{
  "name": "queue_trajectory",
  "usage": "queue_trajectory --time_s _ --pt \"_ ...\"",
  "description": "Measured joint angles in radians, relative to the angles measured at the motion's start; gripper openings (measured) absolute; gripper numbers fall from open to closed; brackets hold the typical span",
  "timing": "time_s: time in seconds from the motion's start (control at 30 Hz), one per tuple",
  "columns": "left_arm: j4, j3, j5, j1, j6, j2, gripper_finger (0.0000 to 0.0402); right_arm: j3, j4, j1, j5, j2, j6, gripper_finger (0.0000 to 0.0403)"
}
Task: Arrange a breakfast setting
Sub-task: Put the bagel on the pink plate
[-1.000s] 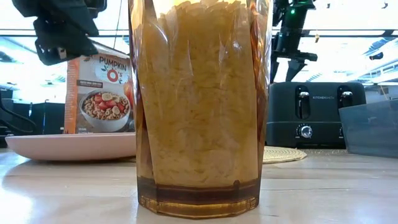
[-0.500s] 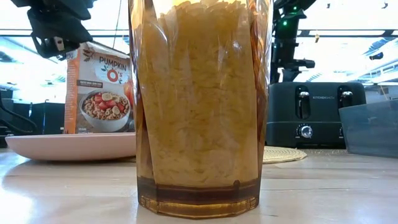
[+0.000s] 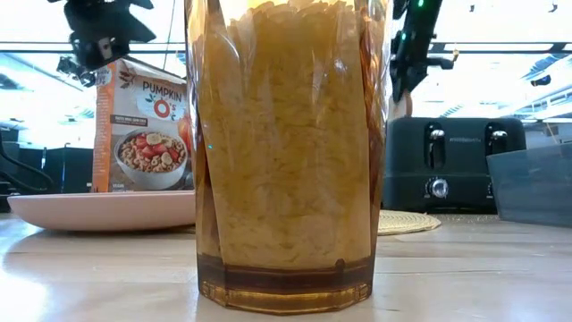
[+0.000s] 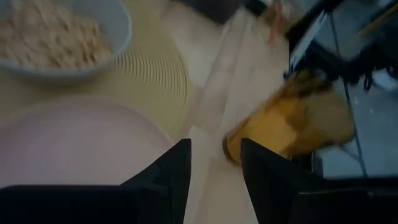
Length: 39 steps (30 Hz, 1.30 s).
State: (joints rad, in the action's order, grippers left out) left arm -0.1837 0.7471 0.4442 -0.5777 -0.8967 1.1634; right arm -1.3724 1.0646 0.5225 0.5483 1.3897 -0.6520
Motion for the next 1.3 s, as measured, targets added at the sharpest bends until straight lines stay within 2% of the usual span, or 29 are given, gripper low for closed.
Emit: queue_trajectory --time_s 0.13,0.27,0.4,0.53,0.67,0.8,0.9,1.03,1.2,1.3 --pt "0.013 0.000 0.035 0.045 0.051 -0.045 0.0144 -0.057 -0.005 -0.003 0.051 -0.056 0.031 0.0047" --pt "0.016 0.000 0.035 0.122 0.070 -0.086 0.0150 -0.084 -0.015 -0.026 0.031 -0.112 0.056 0.0046" --pt "0.110 0.000 0.038 0.194 0.166 -0.110 0.0174 -0.087 -0.049 -0.091 -0.015 -0.170 0.084 0.0046" --pt "0.308 0.000 0.037 0.246 0.312 -0.110 0.0201 -0.086 -0.101 -0.172 -0.175 -0.210 0.196 0.0045" --pt "0.492 -0.001 0.033 0.288 0.428 -0.072 0.0216 -0.086 -0.170 -0.290 -0.384 -0.221 0.326 0.0045" --pt "0.647 0.000 0.027 0.312 0.497 -0.033 0.0221 -0.086 -0.299 -0.404 -0.599 -0.214 0.365 0.0045" --pt "0.747 -0.001 -0.032 0.314 0.545 0.000 0.0222 -0.086 -0.409 -0.476 -0.689 -0.196 0.385 0.0045" --pt "0.846 -0.001 -0.068 0.313 0.561 0.032 0.0222 -0.085 -0.567 -0.550 -0.696 -0.161 0.433 0.0045" --pt "0.961 -0.001 -0.105 0.313 0.561 0.066 0.0222 -0.085 -0.709 -0.583 -0.579 -0.099 0.461 0.0045" --pt "1.009 0.000 -0.107 0.313 0.559 0.069 0.0222 -0.085 -0.790 -0.581 -0.567 -0.053 0.471 0.0045"
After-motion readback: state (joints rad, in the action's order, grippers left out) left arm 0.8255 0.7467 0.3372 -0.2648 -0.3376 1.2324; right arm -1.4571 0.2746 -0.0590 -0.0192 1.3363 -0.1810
